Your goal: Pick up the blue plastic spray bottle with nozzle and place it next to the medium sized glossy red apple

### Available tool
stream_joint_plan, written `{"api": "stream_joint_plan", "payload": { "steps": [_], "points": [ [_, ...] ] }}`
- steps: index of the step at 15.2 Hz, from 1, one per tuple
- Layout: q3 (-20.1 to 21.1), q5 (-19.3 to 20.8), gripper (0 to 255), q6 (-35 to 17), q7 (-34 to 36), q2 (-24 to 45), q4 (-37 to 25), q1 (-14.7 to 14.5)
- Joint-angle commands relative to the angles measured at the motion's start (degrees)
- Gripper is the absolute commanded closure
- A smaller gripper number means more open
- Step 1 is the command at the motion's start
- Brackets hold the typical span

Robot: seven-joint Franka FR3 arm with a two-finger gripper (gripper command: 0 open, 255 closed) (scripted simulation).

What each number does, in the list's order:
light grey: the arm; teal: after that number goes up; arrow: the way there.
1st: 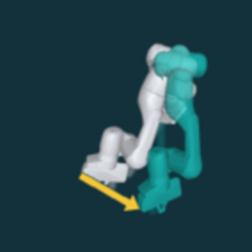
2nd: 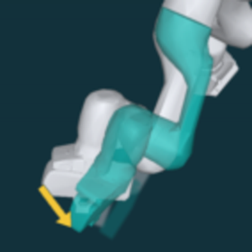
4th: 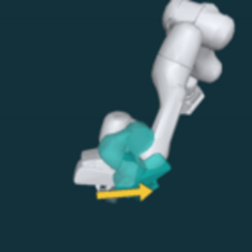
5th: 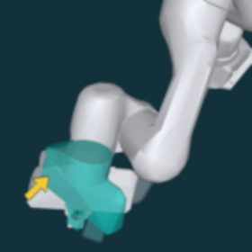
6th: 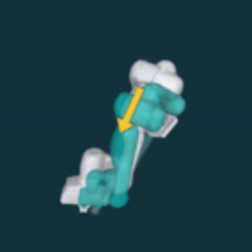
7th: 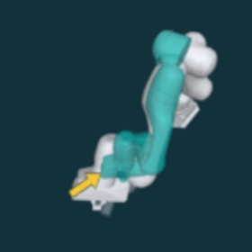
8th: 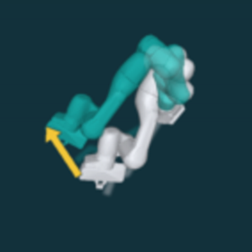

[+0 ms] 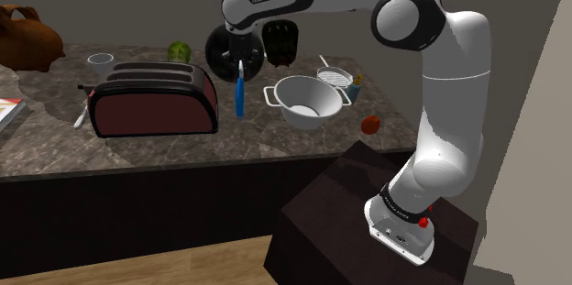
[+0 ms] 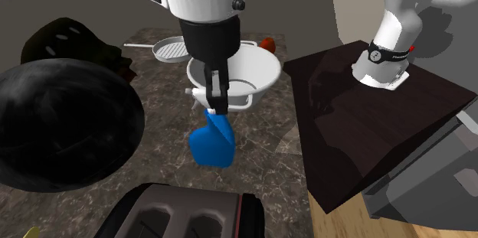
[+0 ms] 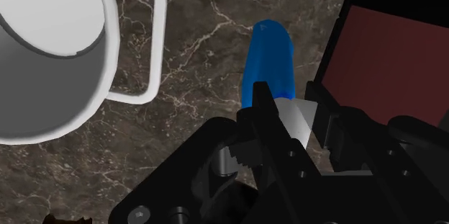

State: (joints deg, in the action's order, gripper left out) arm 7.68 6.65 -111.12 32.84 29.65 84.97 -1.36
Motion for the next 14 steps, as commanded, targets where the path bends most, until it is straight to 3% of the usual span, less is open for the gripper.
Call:
{"api": "stream_joint_plan", "payload": {
  "steps": [1, 14],
  "points": [
    [0.0, -0.1, 255, 1.3, -0.1, -0.5, -0.9, 0.0],
    [0.2, -0.5, 255, 10.4, -0.7, -2.2, -8.3, -0.2]
  ]
}}
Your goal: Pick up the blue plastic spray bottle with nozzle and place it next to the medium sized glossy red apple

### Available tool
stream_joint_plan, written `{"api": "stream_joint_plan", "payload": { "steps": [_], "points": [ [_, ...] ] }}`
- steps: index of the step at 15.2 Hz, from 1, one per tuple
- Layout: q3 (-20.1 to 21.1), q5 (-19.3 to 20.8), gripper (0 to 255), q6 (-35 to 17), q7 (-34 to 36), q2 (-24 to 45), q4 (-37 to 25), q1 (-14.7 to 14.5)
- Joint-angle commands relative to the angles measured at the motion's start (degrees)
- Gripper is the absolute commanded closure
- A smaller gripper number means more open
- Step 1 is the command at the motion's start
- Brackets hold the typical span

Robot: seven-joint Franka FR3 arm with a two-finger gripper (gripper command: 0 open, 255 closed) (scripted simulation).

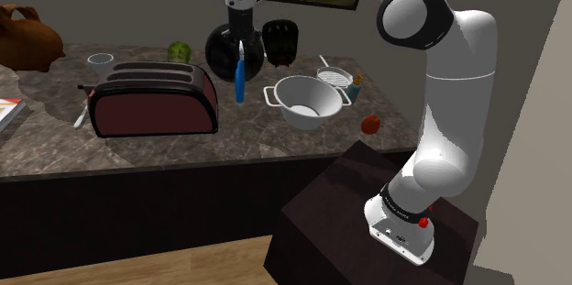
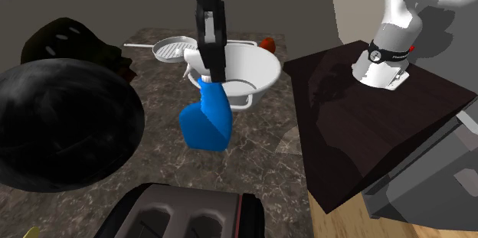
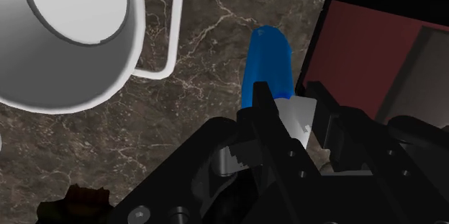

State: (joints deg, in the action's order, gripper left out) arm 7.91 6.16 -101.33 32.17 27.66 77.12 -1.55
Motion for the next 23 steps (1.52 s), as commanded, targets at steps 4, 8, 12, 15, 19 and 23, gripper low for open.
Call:
{"api": "stream_joint_plan", "payload": {
  "steps": [4, 8, 12, 15, 19, 23],
  "points": [
    [0.0, -0.1, 255, 3.7, -0.2, -0.2, -3.5, -0.1],
    [0.1, -0.1, 255, 6.9, -0.4, 0.1, -7.0, -0.3],
    [0.1, 0.0, 255, 10.4, -0.6, 0.7, -11.0, -0.5],
    [-0.2, -0.6, 255, 8.6, -2.2, -3.9, -4.9, 1.3],
    [-1.2, -1.6, 255, 6.2, -6.0, -11.5, 5.0, 4.5],
    [-2.7, -2.4, 255, 4.8, -10.2, -18.0, 12.5, 7.4]
  ]
}}
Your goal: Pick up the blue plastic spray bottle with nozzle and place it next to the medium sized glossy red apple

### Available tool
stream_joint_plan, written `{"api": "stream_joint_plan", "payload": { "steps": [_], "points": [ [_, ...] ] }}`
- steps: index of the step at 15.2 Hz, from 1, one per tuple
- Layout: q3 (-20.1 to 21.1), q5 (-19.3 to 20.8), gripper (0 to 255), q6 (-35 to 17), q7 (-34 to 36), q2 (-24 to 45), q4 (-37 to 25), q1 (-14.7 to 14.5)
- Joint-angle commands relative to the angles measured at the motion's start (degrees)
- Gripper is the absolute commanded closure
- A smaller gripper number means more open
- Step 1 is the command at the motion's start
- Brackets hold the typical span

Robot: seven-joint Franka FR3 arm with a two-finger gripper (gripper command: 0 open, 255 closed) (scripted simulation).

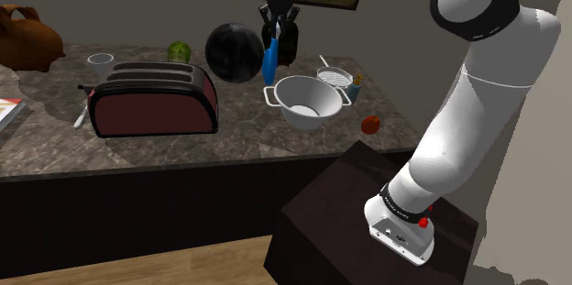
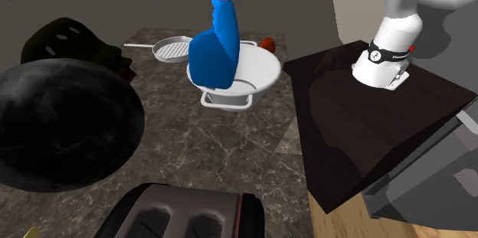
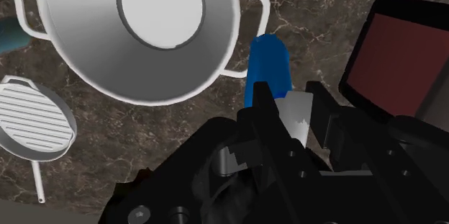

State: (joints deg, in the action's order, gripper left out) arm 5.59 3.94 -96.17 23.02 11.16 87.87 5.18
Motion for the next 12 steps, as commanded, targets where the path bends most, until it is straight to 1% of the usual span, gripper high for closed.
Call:
{"api": "stream_joint_plan", "payload": {
  "steps": [1, 6, 12],
  "points": [
    [-0.8, -0.3, 255, -0.5, -2.2, -2.9, 3.3, 1.3],
    [-3.3, -0.7, 255, -1.0, -7.9, -9.4, 9.9, 4.5],
    [-7.0, -0.4, 255, -0.5, -15.1, -15.5, 15.2, 8.1]
  ]
}}
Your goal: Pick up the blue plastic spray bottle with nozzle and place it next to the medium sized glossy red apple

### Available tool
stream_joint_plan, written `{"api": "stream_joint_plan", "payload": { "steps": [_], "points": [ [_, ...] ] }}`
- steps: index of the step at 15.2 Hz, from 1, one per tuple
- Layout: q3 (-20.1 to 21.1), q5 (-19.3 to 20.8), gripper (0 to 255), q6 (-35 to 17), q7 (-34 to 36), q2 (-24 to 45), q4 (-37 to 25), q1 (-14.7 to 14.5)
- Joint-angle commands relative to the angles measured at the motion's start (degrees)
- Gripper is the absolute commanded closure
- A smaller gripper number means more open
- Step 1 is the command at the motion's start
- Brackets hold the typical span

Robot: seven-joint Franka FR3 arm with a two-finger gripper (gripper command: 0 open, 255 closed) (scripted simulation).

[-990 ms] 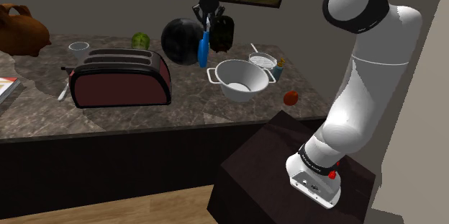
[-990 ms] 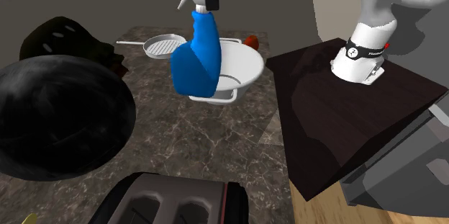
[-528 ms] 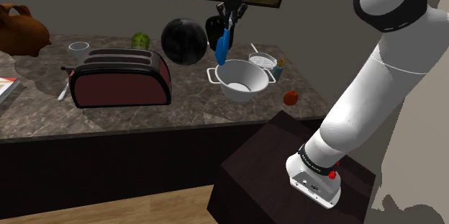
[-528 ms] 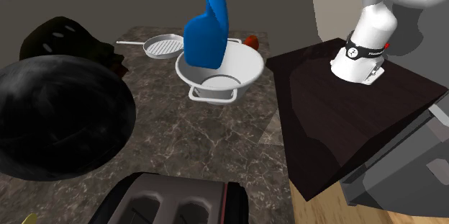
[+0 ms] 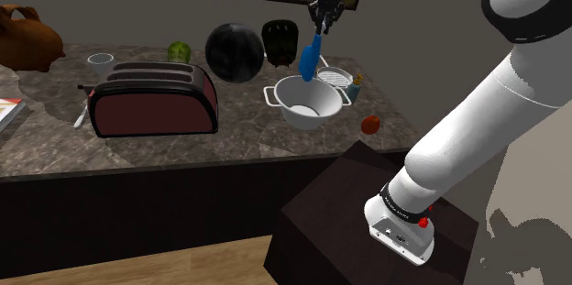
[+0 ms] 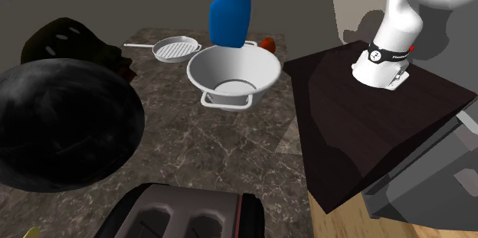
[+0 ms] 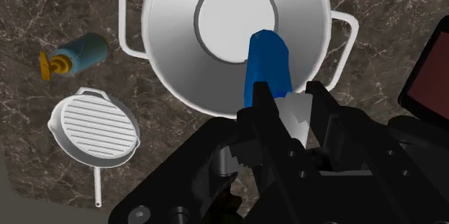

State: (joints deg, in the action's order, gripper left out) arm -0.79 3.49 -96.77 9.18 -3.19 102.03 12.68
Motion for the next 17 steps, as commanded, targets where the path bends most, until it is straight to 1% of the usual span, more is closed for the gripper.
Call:
{"api": "stream_joint_plan", "payload": {
  "steps": [1, 9, 17],
  "points": [
    [-1.3, 0.2, 255, 0.2, -2.5, -2.0, 1.7, 1.1],
    [-7.1, 1.7, 255, 1.7, -12.6, -6.9, 4.2, 5.7],
    [-13.5, 3.2, 255, 3.7, -23.4, -8.1, 2.5, 10.1]
  ]
}}
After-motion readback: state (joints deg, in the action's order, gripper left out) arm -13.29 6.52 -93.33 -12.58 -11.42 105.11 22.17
